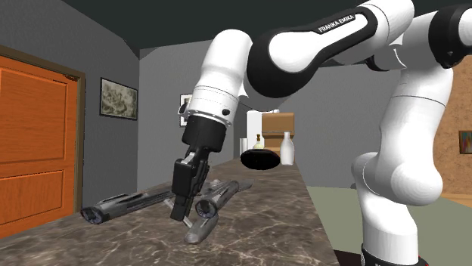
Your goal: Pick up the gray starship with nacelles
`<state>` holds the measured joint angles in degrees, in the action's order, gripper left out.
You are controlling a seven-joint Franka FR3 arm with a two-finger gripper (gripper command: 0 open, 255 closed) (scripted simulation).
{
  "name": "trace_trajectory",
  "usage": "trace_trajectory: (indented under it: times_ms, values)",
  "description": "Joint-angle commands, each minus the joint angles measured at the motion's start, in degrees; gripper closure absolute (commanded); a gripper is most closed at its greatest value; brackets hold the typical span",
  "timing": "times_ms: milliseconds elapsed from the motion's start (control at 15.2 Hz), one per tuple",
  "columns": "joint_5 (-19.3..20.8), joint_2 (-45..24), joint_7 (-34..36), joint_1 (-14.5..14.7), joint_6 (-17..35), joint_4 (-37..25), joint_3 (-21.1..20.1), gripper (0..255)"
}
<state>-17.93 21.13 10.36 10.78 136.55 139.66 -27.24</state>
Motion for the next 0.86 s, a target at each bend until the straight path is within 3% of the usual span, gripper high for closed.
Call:
trace_trajectory:
  times_ms: [0,792]
  values:
    - [0.15,0.64,0.19,-0.03,-1.67,-1.11,0.23,255]
    - [0.92,3.1,0.78,-0.34,-9.98,-7.01,1.66,255]
